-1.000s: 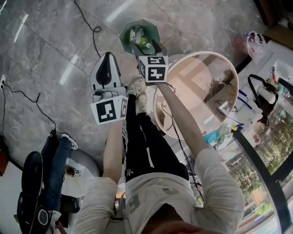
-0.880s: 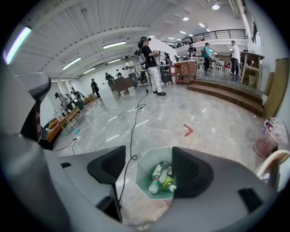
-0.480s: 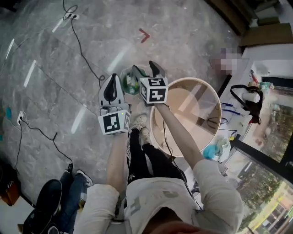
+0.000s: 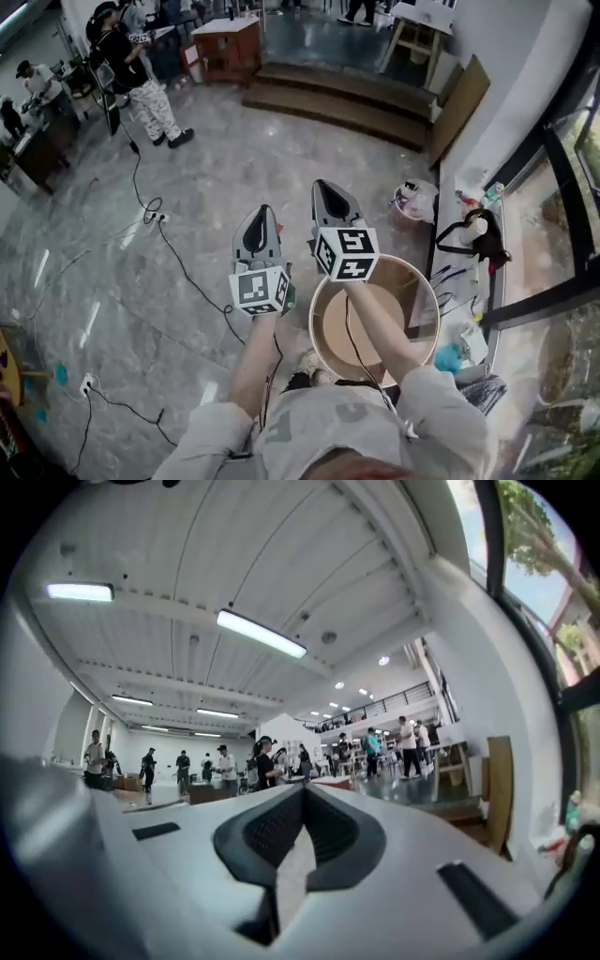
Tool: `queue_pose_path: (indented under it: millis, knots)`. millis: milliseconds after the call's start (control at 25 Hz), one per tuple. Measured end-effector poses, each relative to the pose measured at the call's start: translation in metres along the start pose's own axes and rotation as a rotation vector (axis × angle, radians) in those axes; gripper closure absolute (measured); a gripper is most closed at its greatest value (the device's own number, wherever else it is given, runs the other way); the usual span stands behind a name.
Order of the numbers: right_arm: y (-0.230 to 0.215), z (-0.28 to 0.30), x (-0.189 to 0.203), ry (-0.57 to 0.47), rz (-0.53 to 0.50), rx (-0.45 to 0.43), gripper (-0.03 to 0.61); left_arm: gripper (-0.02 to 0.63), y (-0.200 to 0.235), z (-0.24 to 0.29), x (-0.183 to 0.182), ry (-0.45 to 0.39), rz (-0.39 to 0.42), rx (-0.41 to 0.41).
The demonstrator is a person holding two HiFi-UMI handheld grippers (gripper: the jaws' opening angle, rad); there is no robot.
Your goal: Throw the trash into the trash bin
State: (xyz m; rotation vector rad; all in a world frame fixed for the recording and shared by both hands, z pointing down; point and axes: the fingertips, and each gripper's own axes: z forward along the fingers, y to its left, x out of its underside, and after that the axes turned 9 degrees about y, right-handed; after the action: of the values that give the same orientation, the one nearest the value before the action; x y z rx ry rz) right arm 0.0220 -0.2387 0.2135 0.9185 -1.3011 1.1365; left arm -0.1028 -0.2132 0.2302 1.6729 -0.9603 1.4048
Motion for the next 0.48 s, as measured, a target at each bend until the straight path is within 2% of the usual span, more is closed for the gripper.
queue_pose_path:
  millis: [80, 160, 280, 360, 480]
  knots:
    - [-0.018, -0.039, -0.035, -0.077, -0.048, 0.048, 0.565, 0.601, -0.034, 0.007, -0.028, -0.033, 0.026, 0.079]
    - [-0.033, -0.074, -0.048, -0.103, -0.099, 0.087, 0.565, 0.601, -0.064, 0.009, -0.046, -0.054, 0.041, 0.142]
    - [-0.05, -0.113, -0.041, -0.117, -0.142, 0.146, 0.565, 0.601, -0.095, 0.003, -0.056, -0.068, 0.045, 0.199]
    - [-0.06, -0.13, -0.032, -0.118, -0.134, 0.177, 0.565, 0.601, -0.112, -0.002, -0.054, -0.068, 0.046, 0.235]
    - [-0.069, -0.14, -0.017, -0.101, -0.107, 0.198, 0.565, 0.601, -0.133, -0.007, -0.048, -0.061, 0.004, 0.306]
